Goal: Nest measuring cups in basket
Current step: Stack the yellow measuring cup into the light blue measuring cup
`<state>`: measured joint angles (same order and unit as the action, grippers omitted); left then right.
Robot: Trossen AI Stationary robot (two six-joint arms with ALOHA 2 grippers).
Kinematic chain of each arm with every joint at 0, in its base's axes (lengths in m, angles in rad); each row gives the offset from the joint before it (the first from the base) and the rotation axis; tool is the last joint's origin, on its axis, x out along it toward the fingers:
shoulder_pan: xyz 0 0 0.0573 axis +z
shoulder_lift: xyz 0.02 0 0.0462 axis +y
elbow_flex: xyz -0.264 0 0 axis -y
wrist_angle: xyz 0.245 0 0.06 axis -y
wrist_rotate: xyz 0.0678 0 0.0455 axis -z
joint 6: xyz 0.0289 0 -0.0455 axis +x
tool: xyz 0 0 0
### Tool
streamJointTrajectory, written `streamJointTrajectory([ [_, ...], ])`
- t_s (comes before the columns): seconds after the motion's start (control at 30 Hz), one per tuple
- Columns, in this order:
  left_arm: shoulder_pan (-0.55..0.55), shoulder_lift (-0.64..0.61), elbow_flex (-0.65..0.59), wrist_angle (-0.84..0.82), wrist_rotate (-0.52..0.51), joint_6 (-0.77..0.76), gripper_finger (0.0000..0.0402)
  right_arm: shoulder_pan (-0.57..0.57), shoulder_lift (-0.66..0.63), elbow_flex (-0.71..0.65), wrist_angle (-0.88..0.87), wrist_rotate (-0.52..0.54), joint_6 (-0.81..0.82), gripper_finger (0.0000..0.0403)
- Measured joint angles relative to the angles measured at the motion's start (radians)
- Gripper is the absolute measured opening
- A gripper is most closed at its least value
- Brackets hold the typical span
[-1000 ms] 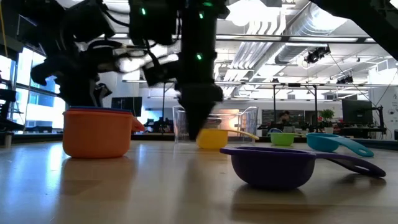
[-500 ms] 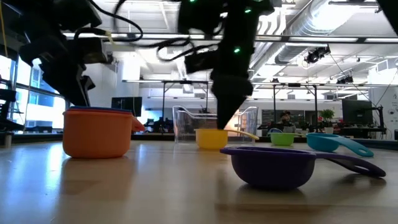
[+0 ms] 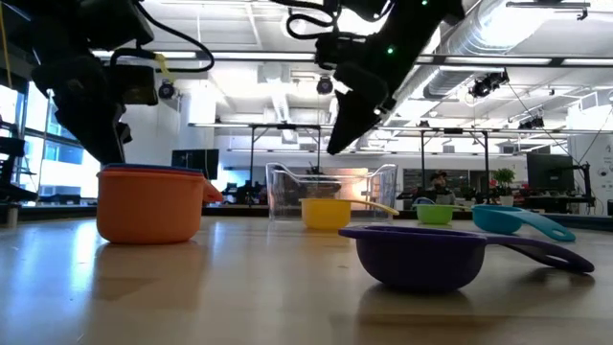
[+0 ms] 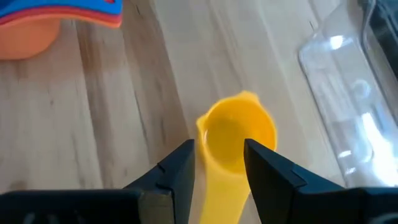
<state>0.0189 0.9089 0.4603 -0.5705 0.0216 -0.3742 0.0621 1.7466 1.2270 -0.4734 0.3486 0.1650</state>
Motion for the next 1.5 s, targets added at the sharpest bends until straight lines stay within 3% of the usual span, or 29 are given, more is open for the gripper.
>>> streamJointTrajectory([
  [0.13,0.000,0.000,0.000,-0.001,0.000,-0.014,0.0074,-0.049,0.023,0.000,0.048,-0.083,-0.054,0.0130],
  [0.43,0.000,0.000,0.000,-0.004,0.000,0.010,0.0074,-0.116,0.042,0.000,0.101,-0.150,-0.094,0.0130],
  [0.77,0.000,0.000,0.000,-0.006,0.000,0.011,0.0074,-0.113,0.134,0.000,0.149,-0.161,-0.147,0.0130],
  [1.5,0.000,0.000,0.000,-0.007,-0.005,0.020,0.0074,-0.099,0.196,0.000,0.152,-0.169,-0.120,0.0130],
])
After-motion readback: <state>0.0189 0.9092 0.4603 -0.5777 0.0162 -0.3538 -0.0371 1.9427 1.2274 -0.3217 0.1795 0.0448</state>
